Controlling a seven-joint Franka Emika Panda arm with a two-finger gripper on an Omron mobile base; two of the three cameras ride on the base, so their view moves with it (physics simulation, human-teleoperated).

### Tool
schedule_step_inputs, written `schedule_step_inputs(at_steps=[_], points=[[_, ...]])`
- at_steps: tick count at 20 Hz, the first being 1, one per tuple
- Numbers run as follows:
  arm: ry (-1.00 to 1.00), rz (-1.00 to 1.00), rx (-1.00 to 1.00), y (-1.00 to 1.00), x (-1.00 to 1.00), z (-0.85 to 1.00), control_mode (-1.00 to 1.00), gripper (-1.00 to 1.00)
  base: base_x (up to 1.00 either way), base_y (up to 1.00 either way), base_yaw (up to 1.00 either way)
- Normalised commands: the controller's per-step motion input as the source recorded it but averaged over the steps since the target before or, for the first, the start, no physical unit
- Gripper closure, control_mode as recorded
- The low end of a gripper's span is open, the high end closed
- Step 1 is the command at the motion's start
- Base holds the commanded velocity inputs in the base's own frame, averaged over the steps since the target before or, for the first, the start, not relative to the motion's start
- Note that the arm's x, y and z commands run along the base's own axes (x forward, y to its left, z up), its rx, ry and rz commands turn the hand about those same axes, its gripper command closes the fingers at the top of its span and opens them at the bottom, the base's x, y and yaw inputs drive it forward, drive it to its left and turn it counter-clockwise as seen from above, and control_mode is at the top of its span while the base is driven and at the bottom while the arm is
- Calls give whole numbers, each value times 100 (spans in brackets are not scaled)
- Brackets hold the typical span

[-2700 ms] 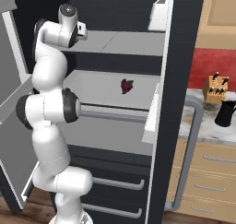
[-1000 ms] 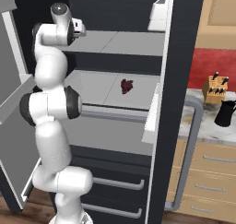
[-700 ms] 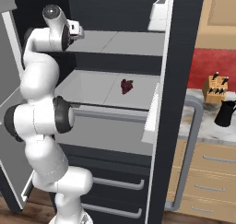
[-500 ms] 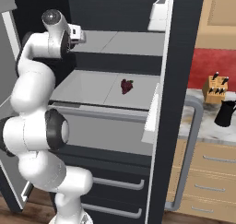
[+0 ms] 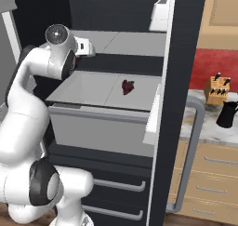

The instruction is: Move the beet and grapes from the top shelf to the second highest shelf to make space. Then, place the pitcher from the counter on the cleared top shelf.

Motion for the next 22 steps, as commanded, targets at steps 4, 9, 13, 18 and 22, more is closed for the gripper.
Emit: schedule_step_inputs(at_steps=[4, 9, 13, 18, 22], points=[[0, 0, 0, -61, -100, -16, -100, 100, 0, 0, 0], [0, 0, 0, -56, -90, -43, -100, 100, 0, 0, 0], [-8, 4, 0, -18, -32, -64, -100, 100, 0, 0, 0], [-19, 10, 0, 0, 0, -62, -100, 100, 0, 0, 0], [-19, 12, 0, 0, 3, -49, -100, 100, 0, 0, 0]])
